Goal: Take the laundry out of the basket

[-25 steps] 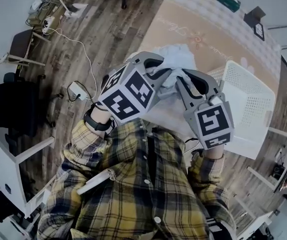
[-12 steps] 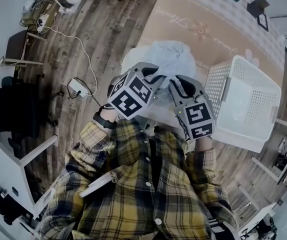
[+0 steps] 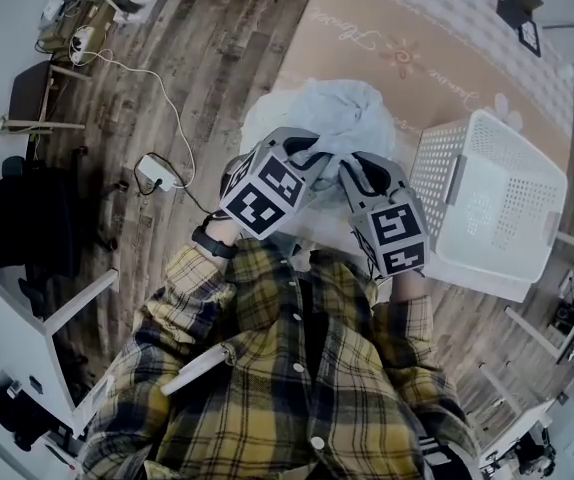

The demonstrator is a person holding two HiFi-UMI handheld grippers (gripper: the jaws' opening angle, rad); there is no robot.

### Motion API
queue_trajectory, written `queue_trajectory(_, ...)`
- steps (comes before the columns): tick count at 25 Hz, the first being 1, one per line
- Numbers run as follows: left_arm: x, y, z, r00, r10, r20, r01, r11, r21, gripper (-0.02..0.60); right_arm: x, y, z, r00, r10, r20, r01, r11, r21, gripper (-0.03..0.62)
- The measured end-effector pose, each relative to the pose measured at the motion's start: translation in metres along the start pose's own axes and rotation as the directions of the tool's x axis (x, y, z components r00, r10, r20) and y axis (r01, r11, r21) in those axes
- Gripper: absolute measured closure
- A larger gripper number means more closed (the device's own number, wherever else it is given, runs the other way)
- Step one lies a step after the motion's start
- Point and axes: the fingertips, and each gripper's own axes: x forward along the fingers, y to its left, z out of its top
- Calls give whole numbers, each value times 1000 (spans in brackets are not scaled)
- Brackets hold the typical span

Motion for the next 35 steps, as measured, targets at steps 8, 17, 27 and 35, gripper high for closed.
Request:
queue_trajectory(8,-19,0,25,996,15,86,-11,999,-41,403,-29,-3,13,999,-44,-14,44,999,-5,455)
queue_trajectory(17,-53,-7,73,976,75,204,-67,997,-48,400,-82,0,50,996,-43,81,44,999,-15,421)
queue_trajectory(27,-62,-65,150,931,41,361,-43,999,-2,409,-157,-37,67,965,-43,258,34,999,38,424)
queue_trajectory(35,-47,-123,206,875,12,483,-20,1000,11,459,-228,-86,62,909,-101,405,57,991,120,463)
